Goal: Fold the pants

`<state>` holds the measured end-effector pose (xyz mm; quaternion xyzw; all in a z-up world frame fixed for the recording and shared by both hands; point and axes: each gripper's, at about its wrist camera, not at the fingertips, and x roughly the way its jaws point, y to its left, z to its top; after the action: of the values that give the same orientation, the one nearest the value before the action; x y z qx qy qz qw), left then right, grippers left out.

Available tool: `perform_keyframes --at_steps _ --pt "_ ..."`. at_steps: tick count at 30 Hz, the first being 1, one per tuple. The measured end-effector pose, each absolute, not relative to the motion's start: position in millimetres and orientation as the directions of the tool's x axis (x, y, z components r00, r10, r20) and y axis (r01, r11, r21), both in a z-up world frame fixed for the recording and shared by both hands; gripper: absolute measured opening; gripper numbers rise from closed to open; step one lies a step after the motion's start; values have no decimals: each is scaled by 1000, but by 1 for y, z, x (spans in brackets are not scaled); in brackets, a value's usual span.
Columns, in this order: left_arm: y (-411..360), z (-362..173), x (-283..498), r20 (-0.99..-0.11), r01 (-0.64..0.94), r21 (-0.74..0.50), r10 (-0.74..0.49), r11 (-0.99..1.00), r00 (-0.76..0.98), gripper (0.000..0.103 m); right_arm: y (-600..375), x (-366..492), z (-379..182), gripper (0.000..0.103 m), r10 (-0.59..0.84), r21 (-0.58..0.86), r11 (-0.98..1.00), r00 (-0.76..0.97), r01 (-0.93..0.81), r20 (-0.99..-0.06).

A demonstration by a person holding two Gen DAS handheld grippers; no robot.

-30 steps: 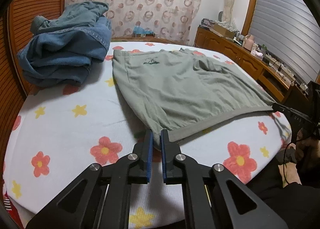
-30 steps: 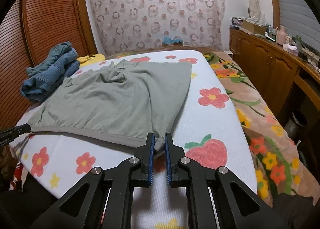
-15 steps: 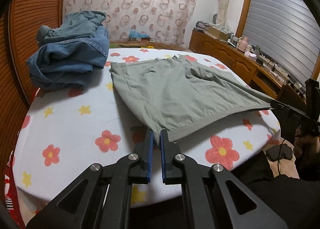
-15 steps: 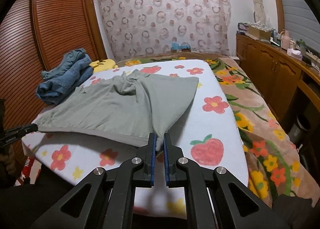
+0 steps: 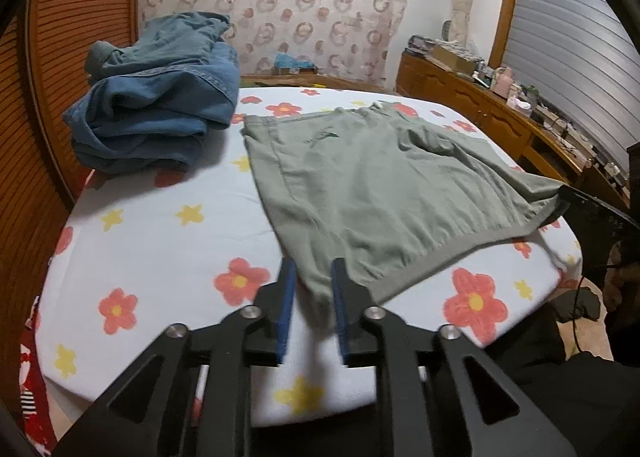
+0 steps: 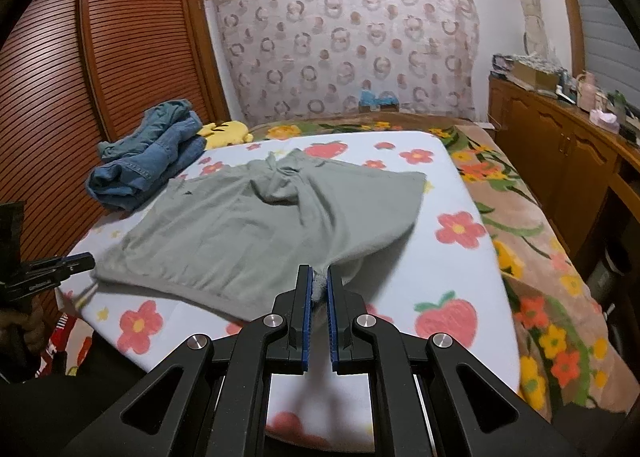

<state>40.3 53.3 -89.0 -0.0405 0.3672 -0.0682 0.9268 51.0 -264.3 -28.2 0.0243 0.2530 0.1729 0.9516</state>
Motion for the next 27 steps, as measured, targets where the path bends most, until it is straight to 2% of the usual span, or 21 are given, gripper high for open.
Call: perform_keyframes --at_steps 1,3,10,11,12,13,27 --pt "55 -89 42 -675 93 -123 -152 988 722 30 -261 54 -28 7 349 131 936 810 -327 -472" --pt "59 -89 45 -670 78 -118 -137 990 729 44 -255 58 -27 7 363 126 930 806 -346 -468" --pt "72 -91 53 -669 50 -97 -102 994 736 46 -236 74 -27 7 423 120 901 781 -417 -459" --pt "73 -91 54 -667 45 -93 -96 995 739 56 -233 77 -27 7 431 118 896 777 -427 -459" --pt "75 -90 54 -663 43 -94 -94 995 743 77 -230 79 -27 7 437 117 893 774 -434 -459" --pt "76 -90 55 -655 42 -98 -96 994 750 79 -227 82 -27 7 444 115 888 769 -444 -460" --pt "98 -90 67 -647 16 -111 -85 994 758 80 -168 110 -30 7 584 102 780 660 -617 -473"
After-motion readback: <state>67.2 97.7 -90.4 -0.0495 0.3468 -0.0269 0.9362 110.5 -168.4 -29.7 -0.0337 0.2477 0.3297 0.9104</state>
